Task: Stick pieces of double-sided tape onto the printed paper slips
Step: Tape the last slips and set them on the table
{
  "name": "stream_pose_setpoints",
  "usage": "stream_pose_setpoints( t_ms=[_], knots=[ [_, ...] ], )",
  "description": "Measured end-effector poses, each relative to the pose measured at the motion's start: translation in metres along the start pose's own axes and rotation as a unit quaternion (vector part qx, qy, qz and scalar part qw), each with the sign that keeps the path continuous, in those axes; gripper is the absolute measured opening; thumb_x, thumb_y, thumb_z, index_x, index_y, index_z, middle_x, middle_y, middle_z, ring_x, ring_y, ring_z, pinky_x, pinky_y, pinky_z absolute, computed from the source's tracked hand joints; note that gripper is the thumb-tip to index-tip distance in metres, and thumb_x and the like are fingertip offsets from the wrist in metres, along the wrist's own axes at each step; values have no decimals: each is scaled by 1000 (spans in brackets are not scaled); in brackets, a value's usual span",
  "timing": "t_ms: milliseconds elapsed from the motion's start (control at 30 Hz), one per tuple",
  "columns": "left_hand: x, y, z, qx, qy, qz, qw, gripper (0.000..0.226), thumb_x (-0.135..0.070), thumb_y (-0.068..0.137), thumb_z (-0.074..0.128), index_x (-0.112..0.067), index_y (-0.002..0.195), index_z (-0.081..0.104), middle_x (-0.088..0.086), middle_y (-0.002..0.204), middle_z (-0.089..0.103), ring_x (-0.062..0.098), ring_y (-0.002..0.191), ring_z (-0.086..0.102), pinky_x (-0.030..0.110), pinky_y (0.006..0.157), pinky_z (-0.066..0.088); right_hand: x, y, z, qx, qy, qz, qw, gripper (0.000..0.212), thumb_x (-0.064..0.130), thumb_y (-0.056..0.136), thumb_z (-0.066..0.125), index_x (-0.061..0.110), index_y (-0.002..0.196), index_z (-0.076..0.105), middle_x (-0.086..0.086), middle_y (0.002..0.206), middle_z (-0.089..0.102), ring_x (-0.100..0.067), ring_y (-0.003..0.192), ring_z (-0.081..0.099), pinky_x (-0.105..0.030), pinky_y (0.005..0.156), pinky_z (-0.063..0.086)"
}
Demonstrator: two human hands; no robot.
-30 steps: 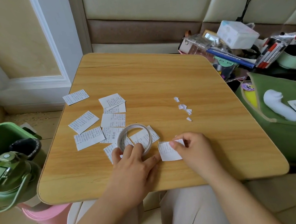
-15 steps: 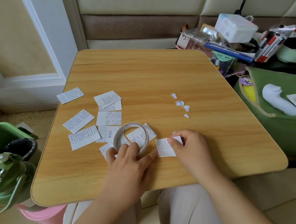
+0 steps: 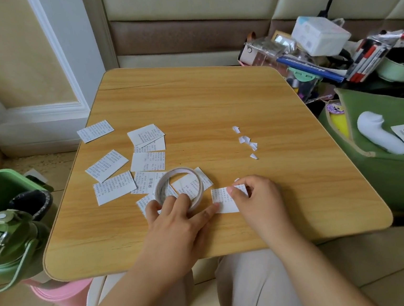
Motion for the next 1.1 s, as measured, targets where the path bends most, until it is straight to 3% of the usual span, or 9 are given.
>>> stream_pose_setpoints(
  t_ms=[133,300,467,567,633,767,833,1000,1100],
  knots=[
    [0,1,1,13,8,7,1000,39,-41,87,41,-40,120,62,-5,79,39,19,74,40,37,73,25,3,-1,-2,10,-4,2,1000,12,21,87,67,11,94,69,6,86,62,-5,70,49,-6,59,33],
    [0,4,2,16,4,4,1000,38,-41,84,42,-40,116,64,-7,79,40,18,75,40,37,73,24,10,-12,-11,-10,-62,-48,997,17,17,84,69,6,97,69,8,107,45,-5,98,47,-6,81,26],
    [0,3,4,9,7,7,1000,38,-41,84,42,-40,115,64,-7,78,39,17,74,39,37,73,24,9,-24,-13,18,-86,0,996,22,21,86,65,9,103,62,9,114,32,-10,109,47,-9,81,25],
    [0,3,3,8,5,5,1000,38,-42,85,42,-40,115,64,-7,78,40,18,73,40,36,72,23,12,-24,-12,34,-22,43,998,16,21,83,67,16,97,60,10,116,40,-8,101,53,-13,86,33],
    [0,3,2,5,1,2,1000,37,-42,85,42,-41,115,64,-7,78,40,18,73,40,37,72,24,11,-24,-10,43,50,87,994,12,21,79,69,21,90,62,5,108,54,-12,92,60,-24,85,46],
    [0,2,3,-3,-1,4,1000,38,-42,85,41,-40,114,65,-7,78,40,18,74,40,37,73,24,6,-29,-9,42,170,150,973,11,22,76,73,23,81,63,5,78,66,-13,71,61,-28,66,48],
    [0,2,2,-6,-4,6,1000,37,-42,85,42,-40,114,65,-6,78,41,18,73,40,37,73,24,4,-32,-8,34,151,146,977,11,25,77,73,23,79,62,3,70,60,-11,60,52,-27,59,42],
    [0,1,-1,-2,-23,3,1000,38,-41,84,42,-41,114,65,-6,78,41,18,73,41,35,70,20,8,-25,-9,-43,111,87,989,19,17,81,71,20,67,59,8,63,63,-5,59,56,-21,61,45],
    [1,1,-12,-28,-64,-38,997,42,-35,81,44,-43,120,59,-9,80,38,15,76,41,31,67,13,14,-24,-18,-68,166,65,982,22,11,81,72,17,64,59,4,59,64,-7,57,56,-18,57,44]
  ],
)
Point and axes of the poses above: each hand's wrist, its own y-axis towards the middle knuckle, its own z-axis out of the palm, x = y × z, the point moved 2 cm from there along y, towards the middle knuckle
